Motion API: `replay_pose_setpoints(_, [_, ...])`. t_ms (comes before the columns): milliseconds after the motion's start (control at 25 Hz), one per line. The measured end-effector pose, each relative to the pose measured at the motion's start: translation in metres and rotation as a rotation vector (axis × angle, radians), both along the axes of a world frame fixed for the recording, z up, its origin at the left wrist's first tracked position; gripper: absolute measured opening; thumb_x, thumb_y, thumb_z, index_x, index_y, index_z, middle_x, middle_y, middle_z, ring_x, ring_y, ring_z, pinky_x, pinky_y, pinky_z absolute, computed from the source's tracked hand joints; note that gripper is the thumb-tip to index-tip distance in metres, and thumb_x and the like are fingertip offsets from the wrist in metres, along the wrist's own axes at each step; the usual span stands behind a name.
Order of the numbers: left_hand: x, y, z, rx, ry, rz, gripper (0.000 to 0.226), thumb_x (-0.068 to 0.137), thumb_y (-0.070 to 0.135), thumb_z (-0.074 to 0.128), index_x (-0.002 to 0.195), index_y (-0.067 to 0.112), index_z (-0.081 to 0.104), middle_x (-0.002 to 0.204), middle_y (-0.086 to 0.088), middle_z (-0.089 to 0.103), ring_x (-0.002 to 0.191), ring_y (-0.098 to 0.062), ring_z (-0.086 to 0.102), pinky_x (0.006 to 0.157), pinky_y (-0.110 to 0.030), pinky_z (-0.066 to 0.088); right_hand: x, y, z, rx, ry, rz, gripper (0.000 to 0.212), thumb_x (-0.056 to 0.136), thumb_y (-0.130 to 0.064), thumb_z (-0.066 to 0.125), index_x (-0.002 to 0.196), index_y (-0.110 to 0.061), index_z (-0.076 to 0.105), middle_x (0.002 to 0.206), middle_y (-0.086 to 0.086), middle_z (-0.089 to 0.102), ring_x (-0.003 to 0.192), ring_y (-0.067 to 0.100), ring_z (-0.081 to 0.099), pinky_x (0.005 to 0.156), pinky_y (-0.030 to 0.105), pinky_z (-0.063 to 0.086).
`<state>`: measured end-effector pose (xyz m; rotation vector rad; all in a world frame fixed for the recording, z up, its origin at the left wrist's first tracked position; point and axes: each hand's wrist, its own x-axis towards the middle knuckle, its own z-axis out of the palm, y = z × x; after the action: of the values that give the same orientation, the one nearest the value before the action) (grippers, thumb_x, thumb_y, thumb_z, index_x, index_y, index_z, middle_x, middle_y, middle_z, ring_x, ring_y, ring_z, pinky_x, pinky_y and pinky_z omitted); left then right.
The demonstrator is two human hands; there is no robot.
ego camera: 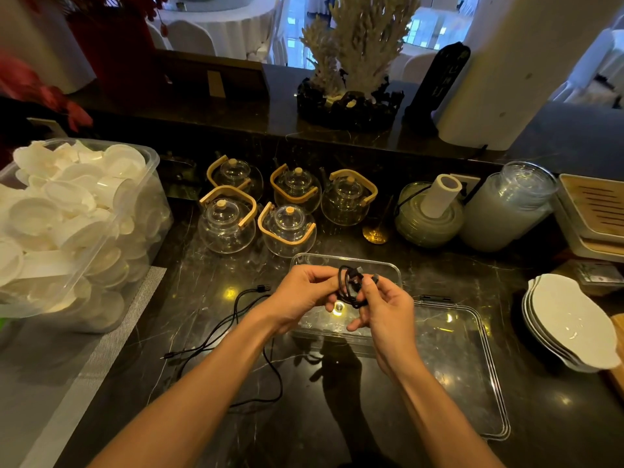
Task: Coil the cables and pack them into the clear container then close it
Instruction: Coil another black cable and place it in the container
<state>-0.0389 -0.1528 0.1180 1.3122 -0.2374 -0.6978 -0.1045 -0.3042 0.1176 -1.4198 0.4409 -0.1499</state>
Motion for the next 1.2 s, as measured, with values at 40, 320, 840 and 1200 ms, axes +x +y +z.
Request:
replay_pose_setpoints(40, [0.0,0.0,0.0,-0.008,0.027,0.033,0.025,0.098,0.012,0.061,0.115,-0.002,0.072,0.082,-0.008,0.066,0.061,-0.007,0.053,0.06,-0.02,0.049,-0.001,0.001,-0.002,-0.04,-0.002,0.011,0.019,0.105,-0.013,0.055,0.101,-0.01,0.073,0.074,0.005,0.055,0.047,0.013,0.048,0.045,0.035,0.058])
replay_pose_setpoints(320, [-0.003,0.0,0.0,0.066,0.085,0.113,0.029,0.095,0.021,0.068,0.118,0.003,0.067,0.085,-0.011,0.071,0.067,-0.02,0.06,0.057,-0.024,0.053,-0.007,0.006,-0.003,-0.39,-0.055,0.05,0.022,0.105,-0.017,0.055,0.099,-0.03,0.072,0.089,0.002,0.075,0.06,0.023,0.072,0.047,0.037,0.059])
replay_pose_setpoints(840, [0.0,-0.01,-0.013,0.247,0.014,0.278,0.023,0.099,0.026,0.062,0.092,0.005,0.07,0.074,-0.005,0.064,0.064,-0.011,0.062,0.053,-0.023,0.052,0.003,0.0,-0.014,0.094,0.071,0.066,0.016,0.102,-0.016,0.061,0.11,-0.006,0.071,0.081,0.008,0.067,0.052,0.013,0.055,0.049,0.03,0.054])
replay_pose_setpoints(1200, [0.03,0.005,-0.034,0.571,-0.082,0.084,0.015,0.091,0.007,0.067,0.106,0.011,0.064,0.086,-0.016,0.073,0.069,-0.021,0.066,0.067,-0.036,0.057,0.035,-0.018,-0.042,-0.031,0.336,0.302,0.011,0.099,-0.003,0.062,0.106,0.002,0.068,0.092,0.014,0.067,0.061,0.014,0.063,0.05,0.026,0.055])
